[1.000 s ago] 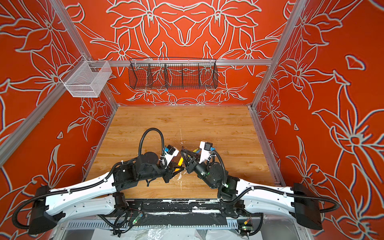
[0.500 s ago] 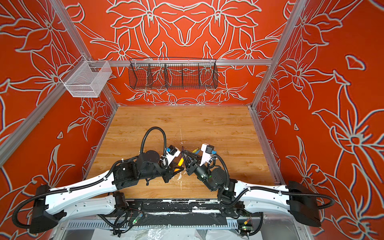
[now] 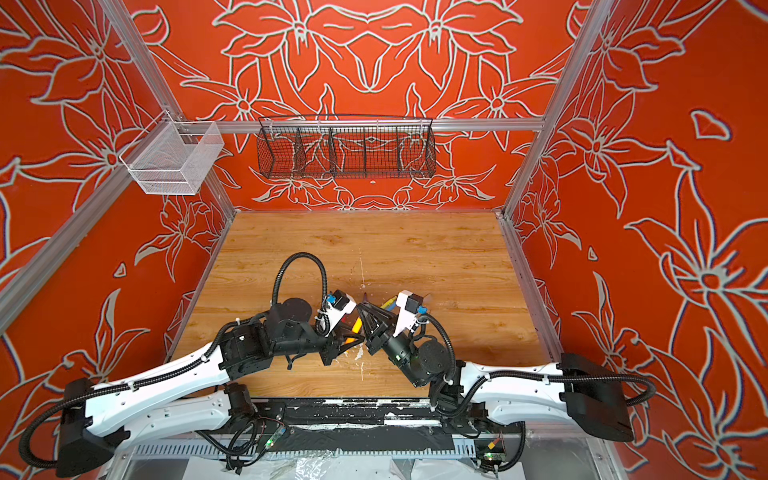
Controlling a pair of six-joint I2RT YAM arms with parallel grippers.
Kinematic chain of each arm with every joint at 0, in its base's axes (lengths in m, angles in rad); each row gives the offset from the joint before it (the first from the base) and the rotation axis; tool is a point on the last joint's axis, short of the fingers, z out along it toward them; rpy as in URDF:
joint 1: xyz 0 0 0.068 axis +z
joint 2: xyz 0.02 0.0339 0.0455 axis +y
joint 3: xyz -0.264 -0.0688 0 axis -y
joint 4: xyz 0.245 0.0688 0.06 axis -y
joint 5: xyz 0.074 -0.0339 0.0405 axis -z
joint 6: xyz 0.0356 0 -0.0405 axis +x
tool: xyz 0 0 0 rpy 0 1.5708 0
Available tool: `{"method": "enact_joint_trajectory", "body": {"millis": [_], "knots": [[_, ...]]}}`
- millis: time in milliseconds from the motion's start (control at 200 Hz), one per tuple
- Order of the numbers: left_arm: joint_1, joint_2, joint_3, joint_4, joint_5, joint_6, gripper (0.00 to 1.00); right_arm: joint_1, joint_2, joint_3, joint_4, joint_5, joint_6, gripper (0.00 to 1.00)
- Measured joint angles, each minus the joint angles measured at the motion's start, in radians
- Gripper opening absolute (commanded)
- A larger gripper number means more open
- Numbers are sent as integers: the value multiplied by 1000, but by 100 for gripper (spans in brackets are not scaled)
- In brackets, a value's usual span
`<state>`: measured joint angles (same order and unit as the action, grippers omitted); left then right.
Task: Insert the pens into the pen caps
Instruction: 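Open the right gripper and withdraw it while the left gripper lifts the capped marker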
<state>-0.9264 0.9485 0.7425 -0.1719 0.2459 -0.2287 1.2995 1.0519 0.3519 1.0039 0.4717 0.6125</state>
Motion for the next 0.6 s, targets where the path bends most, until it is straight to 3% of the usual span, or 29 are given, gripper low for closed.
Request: {"method": "enact_joint_trajectory", "body": {"millis": [255,305,385,445,485,600], "knots": [[60,-5,-38,55,109,5,0,1,6,0,1,10,-4,0],[62,-8,-38,63,119,7,0,6,-20,0,-20,21,0,13],[62,-22,-39,68,127,20,0,22,-90,13,-113,46,11,20],[62,-39,-39,76,129,27,0,34,-151,42,-222,69,17,32],[77,-58,-37,97,57,3,0,49,-204,50,-329,75,-1,41],[157,-118,-40,131,-138,-54,0,76,-318,54,-574,107,-58,54]]}}
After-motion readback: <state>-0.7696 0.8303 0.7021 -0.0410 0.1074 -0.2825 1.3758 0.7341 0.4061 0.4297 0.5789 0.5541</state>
